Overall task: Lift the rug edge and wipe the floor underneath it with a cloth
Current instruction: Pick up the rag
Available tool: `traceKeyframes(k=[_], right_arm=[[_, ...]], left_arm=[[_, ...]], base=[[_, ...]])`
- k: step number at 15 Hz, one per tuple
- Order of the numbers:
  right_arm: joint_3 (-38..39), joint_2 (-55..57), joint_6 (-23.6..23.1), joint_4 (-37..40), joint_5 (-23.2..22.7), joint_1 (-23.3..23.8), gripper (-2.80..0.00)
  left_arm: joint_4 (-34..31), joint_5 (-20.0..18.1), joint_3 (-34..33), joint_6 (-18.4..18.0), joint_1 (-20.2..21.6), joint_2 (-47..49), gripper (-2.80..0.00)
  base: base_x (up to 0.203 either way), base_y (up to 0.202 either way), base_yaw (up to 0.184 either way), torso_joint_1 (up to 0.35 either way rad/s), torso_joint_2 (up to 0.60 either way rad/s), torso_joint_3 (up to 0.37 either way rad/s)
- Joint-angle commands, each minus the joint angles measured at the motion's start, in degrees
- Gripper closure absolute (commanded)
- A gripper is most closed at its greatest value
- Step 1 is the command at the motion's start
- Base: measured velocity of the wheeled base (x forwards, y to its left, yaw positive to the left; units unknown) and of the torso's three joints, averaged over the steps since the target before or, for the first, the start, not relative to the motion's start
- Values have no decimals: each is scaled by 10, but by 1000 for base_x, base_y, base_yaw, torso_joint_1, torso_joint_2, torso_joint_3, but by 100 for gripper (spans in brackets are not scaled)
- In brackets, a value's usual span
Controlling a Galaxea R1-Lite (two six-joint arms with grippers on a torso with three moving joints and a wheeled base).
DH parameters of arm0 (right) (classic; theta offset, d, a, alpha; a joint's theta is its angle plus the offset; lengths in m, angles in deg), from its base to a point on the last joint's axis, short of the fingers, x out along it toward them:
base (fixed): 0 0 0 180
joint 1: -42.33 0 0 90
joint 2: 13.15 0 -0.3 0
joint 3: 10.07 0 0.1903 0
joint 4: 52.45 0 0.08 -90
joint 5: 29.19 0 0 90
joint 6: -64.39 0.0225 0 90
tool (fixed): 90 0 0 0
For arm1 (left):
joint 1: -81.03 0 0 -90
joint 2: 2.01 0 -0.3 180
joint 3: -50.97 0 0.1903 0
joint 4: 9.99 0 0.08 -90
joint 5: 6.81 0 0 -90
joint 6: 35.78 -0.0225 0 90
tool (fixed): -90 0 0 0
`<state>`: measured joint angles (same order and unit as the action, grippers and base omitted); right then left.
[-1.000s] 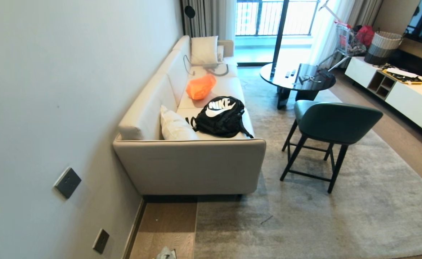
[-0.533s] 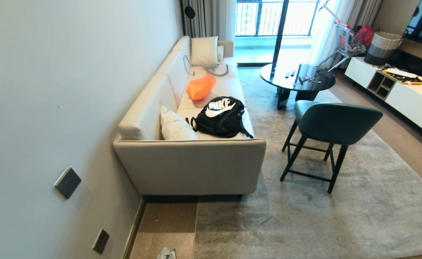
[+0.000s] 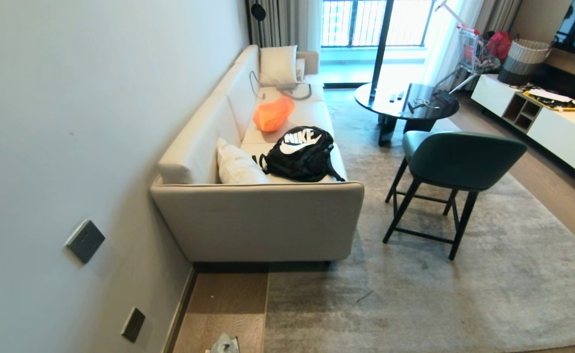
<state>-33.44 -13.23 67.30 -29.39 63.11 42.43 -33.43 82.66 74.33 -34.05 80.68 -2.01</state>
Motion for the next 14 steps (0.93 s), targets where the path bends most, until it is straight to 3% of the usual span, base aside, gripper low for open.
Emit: traceKeyframes(k=[1,7,14], right_arm=[[0,1,0,0,0,0,0],[0,1,3,0,2,0,0],[0,1,3,0,2,0,0]], left_arm=[[0,0,0,0,0,0,0],[0,0,0,0,0,0,0],[0,0,0,0,0,0,0]], base=[[0,0,0,-125,330,203],[0,0,0,-146,382,238],[0,0,0,-180,539,354]])
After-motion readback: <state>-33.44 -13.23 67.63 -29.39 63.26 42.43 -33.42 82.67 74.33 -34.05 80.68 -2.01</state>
